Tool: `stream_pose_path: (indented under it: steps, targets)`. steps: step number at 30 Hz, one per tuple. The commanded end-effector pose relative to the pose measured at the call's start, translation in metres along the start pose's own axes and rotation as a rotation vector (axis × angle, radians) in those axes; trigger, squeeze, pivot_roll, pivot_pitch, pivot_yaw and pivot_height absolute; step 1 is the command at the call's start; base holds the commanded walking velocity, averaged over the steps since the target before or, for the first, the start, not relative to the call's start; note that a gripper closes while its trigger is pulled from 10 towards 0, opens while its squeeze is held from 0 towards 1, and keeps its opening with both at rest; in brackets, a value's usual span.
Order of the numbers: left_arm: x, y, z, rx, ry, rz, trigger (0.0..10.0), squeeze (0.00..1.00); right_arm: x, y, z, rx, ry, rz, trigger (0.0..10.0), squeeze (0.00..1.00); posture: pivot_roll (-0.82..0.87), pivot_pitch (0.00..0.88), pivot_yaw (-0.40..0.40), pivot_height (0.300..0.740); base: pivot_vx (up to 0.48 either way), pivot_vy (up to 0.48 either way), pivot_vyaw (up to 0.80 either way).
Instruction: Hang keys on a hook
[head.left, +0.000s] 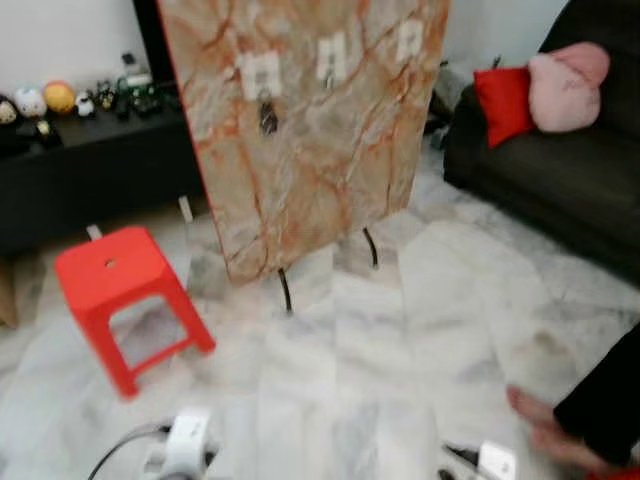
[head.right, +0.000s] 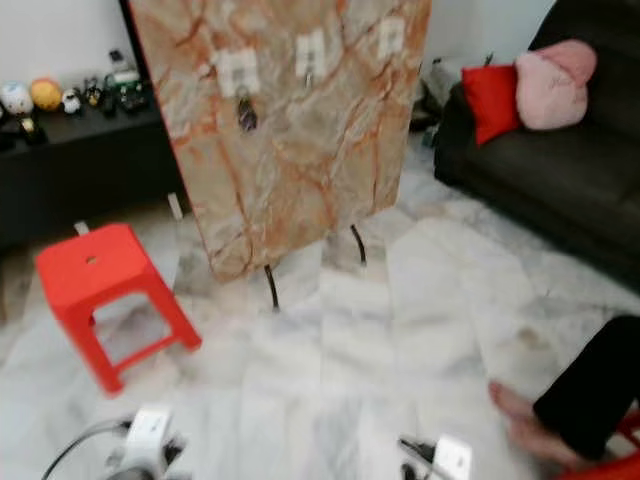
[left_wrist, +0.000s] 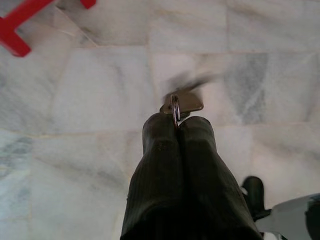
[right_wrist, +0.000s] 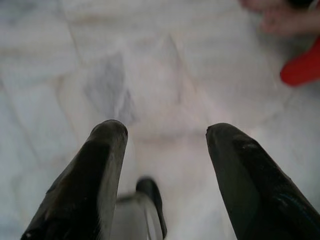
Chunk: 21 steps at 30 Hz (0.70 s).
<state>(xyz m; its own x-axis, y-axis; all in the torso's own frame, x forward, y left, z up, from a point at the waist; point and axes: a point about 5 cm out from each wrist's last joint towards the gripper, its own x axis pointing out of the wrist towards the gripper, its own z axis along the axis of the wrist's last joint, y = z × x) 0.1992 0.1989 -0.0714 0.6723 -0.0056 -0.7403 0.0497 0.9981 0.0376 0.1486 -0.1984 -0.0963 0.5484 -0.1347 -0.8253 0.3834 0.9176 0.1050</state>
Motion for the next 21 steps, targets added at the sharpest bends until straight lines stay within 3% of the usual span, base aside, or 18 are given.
stream_pose_path:
  steps: [1,21]
  targets:
    - [-0.0027,0.0123,-0.004,0.014,0.019,0.029,10.0,0.0,0.0003,0.01,-0.0027,0.02,0.01,0.026,10.0,0.0,0.0,0.0,-0.052,0.74,0.285,0.0,0.0]
    - [-0.0037,0.0164,-0.0048,0.002,0.019,0.036,10.0,0.0,0.0003,0.0113,-0.0032,0.003,0.01,0.03,10.0,0.0,-0.01,0.0,-0.043,0.74,0.304,0.0,0.0]
